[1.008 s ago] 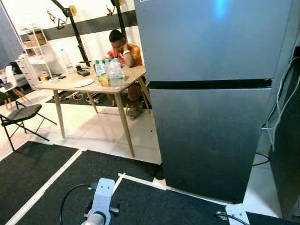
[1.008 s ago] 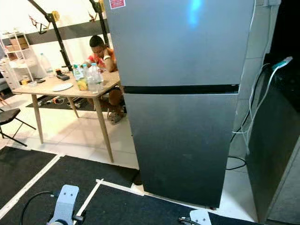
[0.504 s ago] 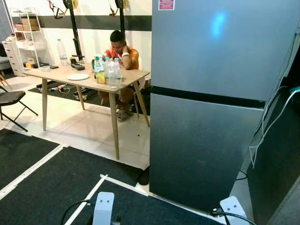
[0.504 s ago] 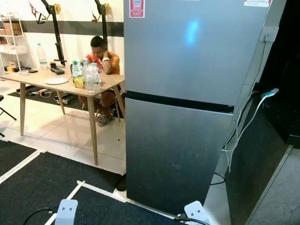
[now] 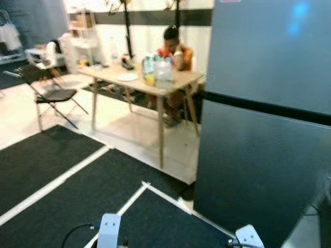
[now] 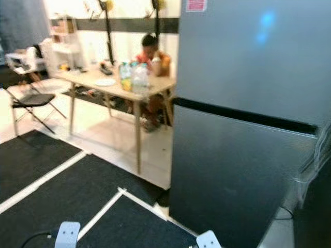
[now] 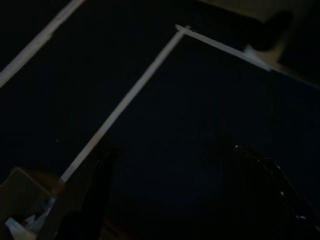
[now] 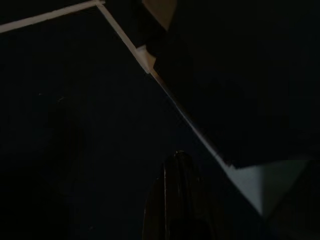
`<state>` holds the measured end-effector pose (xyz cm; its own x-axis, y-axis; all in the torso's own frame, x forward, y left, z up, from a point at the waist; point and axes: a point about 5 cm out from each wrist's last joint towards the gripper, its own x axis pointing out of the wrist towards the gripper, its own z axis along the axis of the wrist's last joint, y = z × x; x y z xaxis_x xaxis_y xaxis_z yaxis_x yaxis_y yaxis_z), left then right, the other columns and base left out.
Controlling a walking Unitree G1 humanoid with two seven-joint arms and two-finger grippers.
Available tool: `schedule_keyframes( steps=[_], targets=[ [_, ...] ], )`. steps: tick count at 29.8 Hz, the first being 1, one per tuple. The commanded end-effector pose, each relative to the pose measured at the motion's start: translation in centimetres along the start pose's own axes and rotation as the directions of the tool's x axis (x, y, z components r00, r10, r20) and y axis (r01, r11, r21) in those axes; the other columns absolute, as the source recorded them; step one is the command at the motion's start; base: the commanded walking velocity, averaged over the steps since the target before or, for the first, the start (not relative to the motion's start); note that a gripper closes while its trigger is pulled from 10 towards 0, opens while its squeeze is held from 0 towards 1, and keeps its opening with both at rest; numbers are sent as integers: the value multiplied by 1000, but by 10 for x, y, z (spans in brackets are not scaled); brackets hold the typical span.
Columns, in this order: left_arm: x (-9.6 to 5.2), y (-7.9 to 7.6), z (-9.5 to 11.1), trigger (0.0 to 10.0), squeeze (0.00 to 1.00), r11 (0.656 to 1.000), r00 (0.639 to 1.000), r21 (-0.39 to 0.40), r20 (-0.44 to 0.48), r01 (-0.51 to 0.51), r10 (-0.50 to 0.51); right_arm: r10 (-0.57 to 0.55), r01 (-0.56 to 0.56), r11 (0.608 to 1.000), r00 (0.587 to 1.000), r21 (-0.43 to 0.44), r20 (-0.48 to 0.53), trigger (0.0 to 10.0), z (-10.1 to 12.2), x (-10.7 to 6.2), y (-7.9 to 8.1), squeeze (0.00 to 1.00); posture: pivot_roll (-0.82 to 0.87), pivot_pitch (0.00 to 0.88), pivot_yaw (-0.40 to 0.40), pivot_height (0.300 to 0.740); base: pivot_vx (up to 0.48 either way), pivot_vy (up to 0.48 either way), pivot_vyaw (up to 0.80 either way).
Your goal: Restocking fridge
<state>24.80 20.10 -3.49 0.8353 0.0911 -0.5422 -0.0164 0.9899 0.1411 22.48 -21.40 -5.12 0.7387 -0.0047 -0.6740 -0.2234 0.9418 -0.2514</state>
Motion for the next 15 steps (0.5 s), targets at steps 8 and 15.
schedule_keyframes(
  steps=[8,15],
  targets=[
    [3,5,10,10000,0,1000,1000,19,26,11,-12,-11,11,999,1000,42,0,10000,1,1,5,0,-73,54,27,740,0,0,800],
    [4,6,14,10000,0,999,999,27,43,21,-22,-40,41,994,999,105,-19,10000,-4,0,2,0,-74,63,38,740,0,0,343]
  ],
)
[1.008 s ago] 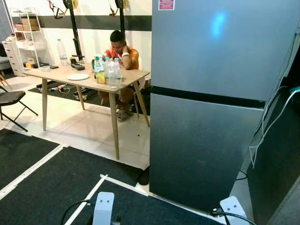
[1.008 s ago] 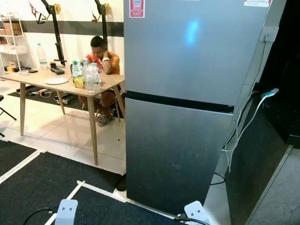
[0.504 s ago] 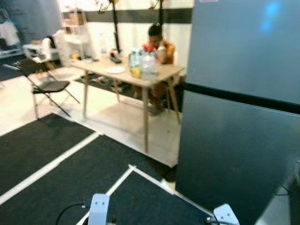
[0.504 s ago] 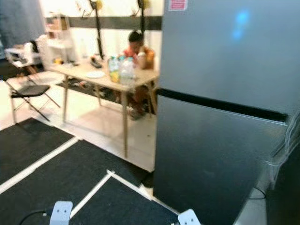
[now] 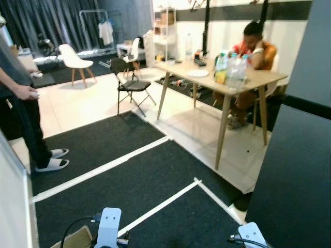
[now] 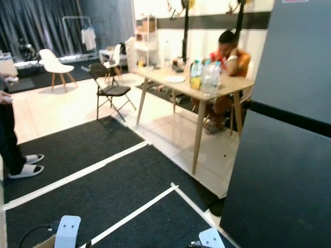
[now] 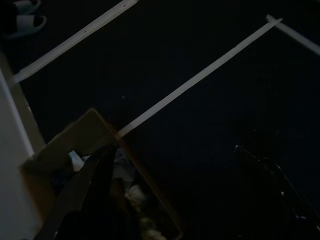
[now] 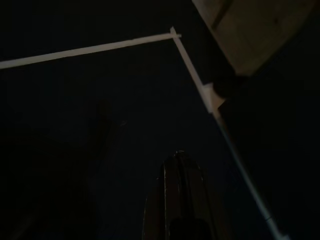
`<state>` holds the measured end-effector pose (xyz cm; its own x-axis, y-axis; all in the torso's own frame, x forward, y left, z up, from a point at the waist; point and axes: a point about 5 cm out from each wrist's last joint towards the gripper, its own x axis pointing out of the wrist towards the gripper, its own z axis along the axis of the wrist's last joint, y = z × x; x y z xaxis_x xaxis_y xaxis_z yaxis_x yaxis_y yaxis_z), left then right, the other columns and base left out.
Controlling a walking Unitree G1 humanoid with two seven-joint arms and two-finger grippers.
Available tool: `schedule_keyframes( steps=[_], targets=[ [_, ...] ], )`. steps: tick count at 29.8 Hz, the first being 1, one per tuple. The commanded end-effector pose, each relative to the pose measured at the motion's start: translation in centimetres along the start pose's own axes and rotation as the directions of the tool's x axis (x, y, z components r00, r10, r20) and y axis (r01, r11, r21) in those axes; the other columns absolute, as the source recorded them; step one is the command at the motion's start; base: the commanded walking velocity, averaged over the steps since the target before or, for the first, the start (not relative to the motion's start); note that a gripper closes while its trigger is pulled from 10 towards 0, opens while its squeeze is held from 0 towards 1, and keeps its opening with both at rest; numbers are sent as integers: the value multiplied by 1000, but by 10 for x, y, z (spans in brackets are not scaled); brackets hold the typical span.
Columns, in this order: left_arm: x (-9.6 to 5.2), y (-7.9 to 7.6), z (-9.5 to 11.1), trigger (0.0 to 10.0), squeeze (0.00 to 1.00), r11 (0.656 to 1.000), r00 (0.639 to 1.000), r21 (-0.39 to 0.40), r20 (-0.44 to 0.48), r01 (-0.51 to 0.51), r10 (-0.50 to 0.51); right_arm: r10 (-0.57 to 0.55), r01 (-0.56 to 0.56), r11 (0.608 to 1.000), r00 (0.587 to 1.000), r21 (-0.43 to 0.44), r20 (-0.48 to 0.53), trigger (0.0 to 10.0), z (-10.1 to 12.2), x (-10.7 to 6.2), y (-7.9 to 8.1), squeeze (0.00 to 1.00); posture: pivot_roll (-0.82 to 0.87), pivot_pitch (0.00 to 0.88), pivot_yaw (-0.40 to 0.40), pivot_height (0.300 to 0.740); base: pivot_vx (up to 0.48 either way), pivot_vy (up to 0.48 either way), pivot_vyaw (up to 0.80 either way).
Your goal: Restocking fridge
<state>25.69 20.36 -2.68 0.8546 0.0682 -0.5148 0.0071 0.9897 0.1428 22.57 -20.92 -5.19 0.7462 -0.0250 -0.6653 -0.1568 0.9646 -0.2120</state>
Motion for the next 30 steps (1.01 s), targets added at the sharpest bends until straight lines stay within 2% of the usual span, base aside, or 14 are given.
schedule_keyframes(
  steps=[1,9,12,30],
  targets=[
    [1,2,3,10000,0,1000,1000,13,8,3,-3,-18,18,999,1000,28,-20,10000,-5,-1,-3,0,-75,63,40,740,0,0,0],
    [3,2,10,10000,0,1000,999,17,35,22,-23,-9,10,1000,1000,29,-24,10000,-7,-2,1,0,-73,61,52,740,0,0,0],
    [3,2,11,10000,0,999,998,17,41,38,-38,-7,7,999,1000,35,-19,10000,-6,-1,4,0,-75,59,55,740,266,0,0],
    [2,-1,9,10000,0,998,997,18,45,60,-60,2,-1,999,1000,39,-16,10000,-6,-1,9,0,-71,60,52,740,409,0,0]
  ],
)
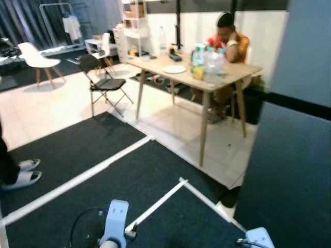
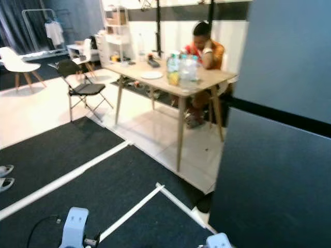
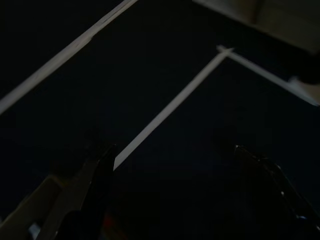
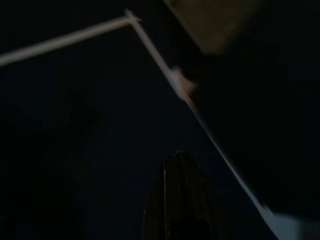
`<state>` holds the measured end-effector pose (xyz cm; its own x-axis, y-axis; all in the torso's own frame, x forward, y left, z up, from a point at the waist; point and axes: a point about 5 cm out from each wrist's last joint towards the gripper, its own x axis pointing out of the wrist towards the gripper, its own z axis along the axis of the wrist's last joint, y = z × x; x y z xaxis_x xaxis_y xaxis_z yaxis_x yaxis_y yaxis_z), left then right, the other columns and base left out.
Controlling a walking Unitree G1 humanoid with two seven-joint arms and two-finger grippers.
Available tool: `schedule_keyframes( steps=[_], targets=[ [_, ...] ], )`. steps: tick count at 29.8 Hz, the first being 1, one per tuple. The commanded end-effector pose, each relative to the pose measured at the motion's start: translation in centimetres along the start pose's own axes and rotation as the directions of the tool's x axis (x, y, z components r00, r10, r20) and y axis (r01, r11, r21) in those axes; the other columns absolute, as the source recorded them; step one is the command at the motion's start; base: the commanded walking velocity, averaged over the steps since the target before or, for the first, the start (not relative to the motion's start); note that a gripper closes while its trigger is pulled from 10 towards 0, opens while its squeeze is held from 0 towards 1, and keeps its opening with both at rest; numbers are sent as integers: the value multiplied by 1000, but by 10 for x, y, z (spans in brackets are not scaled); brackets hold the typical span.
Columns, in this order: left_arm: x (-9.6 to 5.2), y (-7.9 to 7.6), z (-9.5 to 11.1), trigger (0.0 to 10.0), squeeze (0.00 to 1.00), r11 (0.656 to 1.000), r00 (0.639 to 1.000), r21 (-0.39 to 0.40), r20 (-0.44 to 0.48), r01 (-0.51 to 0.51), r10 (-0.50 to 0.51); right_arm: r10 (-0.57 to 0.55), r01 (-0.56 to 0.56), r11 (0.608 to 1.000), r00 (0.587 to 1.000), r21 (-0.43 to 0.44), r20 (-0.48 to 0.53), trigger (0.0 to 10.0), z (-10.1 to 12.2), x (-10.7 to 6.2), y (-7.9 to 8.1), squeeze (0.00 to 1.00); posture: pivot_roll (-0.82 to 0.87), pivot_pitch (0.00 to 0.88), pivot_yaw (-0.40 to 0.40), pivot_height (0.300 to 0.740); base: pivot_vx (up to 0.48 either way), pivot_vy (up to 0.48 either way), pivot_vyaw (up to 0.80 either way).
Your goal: Restocking fridge
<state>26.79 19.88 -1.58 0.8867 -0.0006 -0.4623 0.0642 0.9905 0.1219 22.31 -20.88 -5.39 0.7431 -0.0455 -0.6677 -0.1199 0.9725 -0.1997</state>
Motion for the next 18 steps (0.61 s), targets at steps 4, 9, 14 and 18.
schedule_keyframes(
  steps=[4,9,14,18],
  targets=[
    [-2,4,-6,10000,0,1000,1000,8,-25,1,-1,20,-20,1000,1000,7,-8,10000,-4,-1,8,0,-70,61,56,740,429,0,0],
    [-2,5,-5,10000,0,1000,1000,11,-25,2,-2,20,-20,1000,1000,9,-9,10000,-4,-1,9,0,-67,66,61,740,426,0,0],
    [-2,6,-5,10000,0,1000,1000,16,-26,5,-5,22,-22,1000,1000,12,-12,10000,-5,-1,10,0,-64,69,63,740,422,0,0],
    [-3,6,-6,10000,0,1000,1000,18,-27,7,-7,23,-23,1000,1000,11,-14,10000,-7,-2,11,0,-64,70,64,740,415,0,0]
  ],
)
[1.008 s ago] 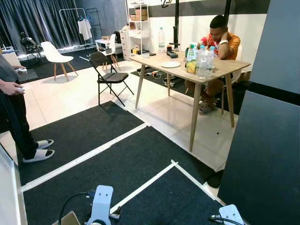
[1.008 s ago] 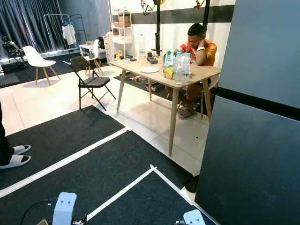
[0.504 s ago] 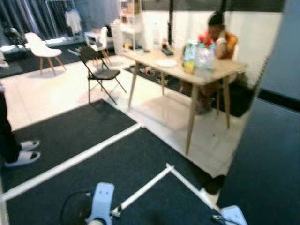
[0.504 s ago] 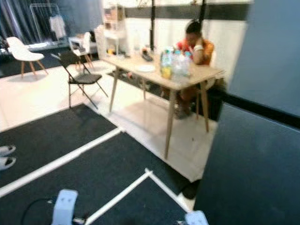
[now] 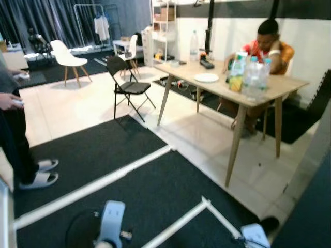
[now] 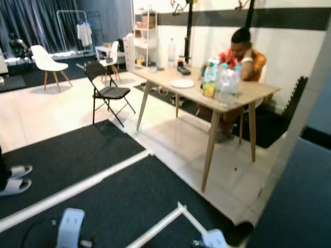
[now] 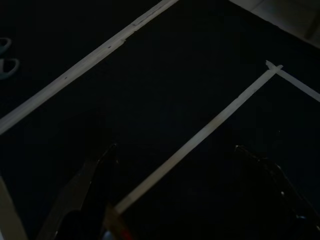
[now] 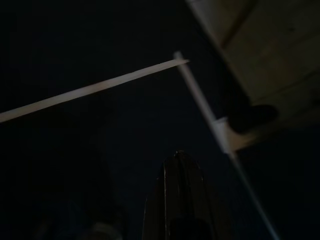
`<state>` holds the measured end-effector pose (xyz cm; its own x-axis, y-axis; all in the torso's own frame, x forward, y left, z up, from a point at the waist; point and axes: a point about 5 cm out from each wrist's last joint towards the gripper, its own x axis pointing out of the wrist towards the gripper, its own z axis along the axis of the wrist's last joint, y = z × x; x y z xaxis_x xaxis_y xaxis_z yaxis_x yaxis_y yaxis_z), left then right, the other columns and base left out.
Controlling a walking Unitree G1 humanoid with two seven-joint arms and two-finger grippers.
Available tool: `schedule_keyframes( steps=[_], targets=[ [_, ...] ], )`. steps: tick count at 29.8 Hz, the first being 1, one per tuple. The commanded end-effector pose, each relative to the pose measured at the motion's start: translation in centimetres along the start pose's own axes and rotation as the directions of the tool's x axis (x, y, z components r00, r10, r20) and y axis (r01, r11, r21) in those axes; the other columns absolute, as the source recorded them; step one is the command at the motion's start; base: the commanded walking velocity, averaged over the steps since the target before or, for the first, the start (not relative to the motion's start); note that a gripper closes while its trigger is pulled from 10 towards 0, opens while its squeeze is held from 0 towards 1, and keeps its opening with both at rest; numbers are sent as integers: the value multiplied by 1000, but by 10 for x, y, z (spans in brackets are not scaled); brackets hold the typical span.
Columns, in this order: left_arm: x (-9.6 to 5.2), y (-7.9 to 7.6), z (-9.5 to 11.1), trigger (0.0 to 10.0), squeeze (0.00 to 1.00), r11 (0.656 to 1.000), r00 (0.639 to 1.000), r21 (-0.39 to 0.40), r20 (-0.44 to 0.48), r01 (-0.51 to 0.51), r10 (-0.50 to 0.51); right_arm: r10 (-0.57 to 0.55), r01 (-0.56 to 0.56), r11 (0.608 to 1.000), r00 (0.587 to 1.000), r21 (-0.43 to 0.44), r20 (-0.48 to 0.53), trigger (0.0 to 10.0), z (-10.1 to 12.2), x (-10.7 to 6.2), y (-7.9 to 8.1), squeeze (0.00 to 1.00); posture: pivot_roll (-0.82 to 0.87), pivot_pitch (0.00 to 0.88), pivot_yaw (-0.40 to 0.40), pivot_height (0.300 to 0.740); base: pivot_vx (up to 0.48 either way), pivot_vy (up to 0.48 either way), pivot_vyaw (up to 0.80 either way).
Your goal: Restocking fridge
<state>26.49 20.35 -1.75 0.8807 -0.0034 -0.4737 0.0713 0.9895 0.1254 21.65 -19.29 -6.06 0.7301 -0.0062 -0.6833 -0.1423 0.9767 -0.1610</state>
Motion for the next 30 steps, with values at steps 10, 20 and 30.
schedule_keyframes(
  steps=[10,20,30],
  targets=[
    [-1,1,-4,10000,0,1000,1000,12,-20,5,-4,-14,14,1000,1000,-14,-4,10000,-1,-1,-7,0,-61,74,58,740,409,0,0],
    [-2,-2,-8,10000,0,1000,1000,4,-30,4,-4,3,-3,1000,1000,-13,0,10000,0,0,-4,0,-64,71,54,740,380,0,0],
    [-2,-5,-8,10000,0,1000,999,-2,-36,7,-7,12,-12,1000,1000,11,3,10000,2,0,-5,0,-68,67,50,740,362,0,-49]
  ],
)
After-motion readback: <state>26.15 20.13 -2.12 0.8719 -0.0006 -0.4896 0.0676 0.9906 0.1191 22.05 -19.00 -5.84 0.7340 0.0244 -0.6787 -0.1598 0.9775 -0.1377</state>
